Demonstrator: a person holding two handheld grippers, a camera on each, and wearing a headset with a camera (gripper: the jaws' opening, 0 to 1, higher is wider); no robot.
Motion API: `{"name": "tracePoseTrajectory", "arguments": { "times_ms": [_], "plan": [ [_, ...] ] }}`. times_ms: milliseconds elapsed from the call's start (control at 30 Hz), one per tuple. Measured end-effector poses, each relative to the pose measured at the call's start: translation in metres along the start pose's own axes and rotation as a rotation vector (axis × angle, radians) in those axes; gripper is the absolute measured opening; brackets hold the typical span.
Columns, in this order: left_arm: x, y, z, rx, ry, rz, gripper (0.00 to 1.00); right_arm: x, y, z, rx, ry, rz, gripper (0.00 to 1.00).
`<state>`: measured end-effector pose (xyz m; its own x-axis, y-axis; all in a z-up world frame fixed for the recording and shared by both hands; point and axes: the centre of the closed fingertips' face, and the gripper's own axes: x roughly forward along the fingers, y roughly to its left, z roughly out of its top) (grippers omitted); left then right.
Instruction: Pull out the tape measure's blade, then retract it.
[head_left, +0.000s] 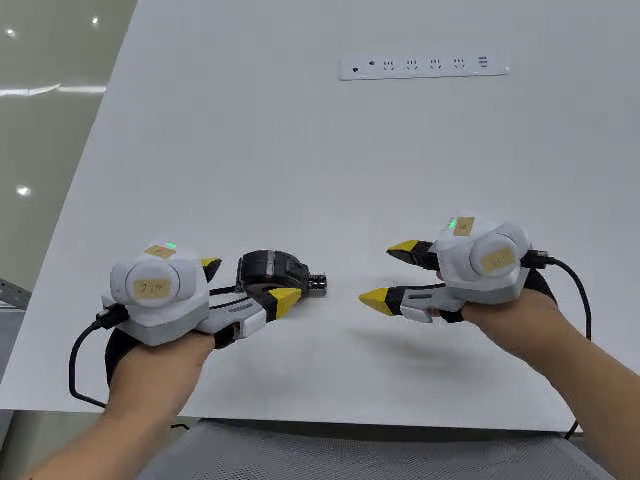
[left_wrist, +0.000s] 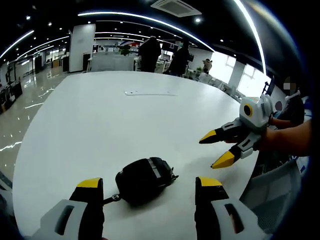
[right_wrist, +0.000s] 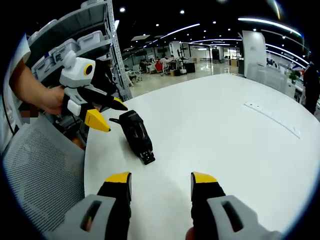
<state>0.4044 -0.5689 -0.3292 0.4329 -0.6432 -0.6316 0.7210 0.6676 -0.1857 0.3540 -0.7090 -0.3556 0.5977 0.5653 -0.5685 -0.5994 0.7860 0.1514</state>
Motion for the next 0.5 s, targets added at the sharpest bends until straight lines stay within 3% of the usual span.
{"name": "tracePoseTrajectory", "arguments": {
  "times_ms": [500],
  "plan": [
    [-0.019,0.004,-0.004,0.035,0.008,-0.036,0.73,-0.039,-0.010,-0.005,0.032,-0.013,-0.072,0.55]
  ]
}}
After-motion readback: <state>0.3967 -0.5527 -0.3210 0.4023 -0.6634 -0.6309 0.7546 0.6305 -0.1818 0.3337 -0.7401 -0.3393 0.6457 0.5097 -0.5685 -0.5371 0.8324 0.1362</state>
